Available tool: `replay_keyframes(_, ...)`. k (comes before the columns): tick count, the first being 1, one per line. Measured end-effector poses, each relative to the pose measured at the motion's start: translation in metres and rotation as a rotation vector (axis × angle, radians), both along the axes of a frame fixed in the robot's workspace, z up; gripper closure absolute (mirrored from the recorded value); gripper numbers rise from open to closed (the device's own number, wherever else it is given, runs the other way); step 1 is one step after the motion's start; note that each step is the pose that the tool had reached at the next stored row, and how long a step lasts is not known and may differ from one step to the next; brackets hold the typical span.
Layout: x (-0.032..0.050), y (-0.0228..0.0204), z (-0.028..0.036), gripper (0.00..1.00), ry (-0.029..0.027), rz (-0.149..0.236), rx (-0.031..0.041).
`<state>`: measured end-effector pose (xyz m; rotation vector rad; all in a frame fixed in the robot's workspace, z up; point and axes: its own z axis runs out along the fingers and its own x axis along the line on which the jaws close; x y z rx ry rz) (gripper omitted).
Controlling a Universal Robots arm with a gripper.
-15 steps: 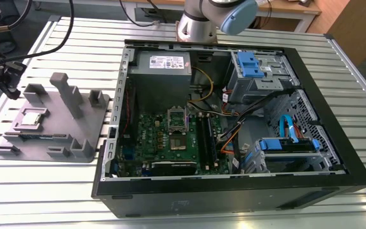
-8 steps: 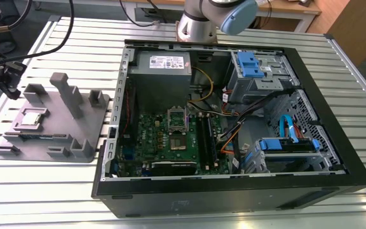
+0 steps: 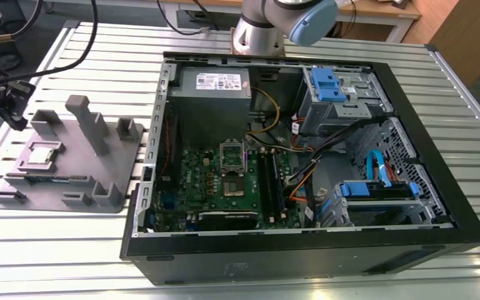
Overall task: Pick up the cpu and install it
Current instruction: 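Reach for the cpu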
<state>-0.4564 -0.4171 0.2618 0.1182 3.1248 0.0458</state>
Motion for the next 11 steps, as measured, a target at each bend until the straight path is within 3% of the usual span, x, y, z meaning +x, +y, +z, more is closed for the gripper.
replay_keyframes(11,0.0,0.0,-0.0033,0.89,-0.0001,0.0,0.0)
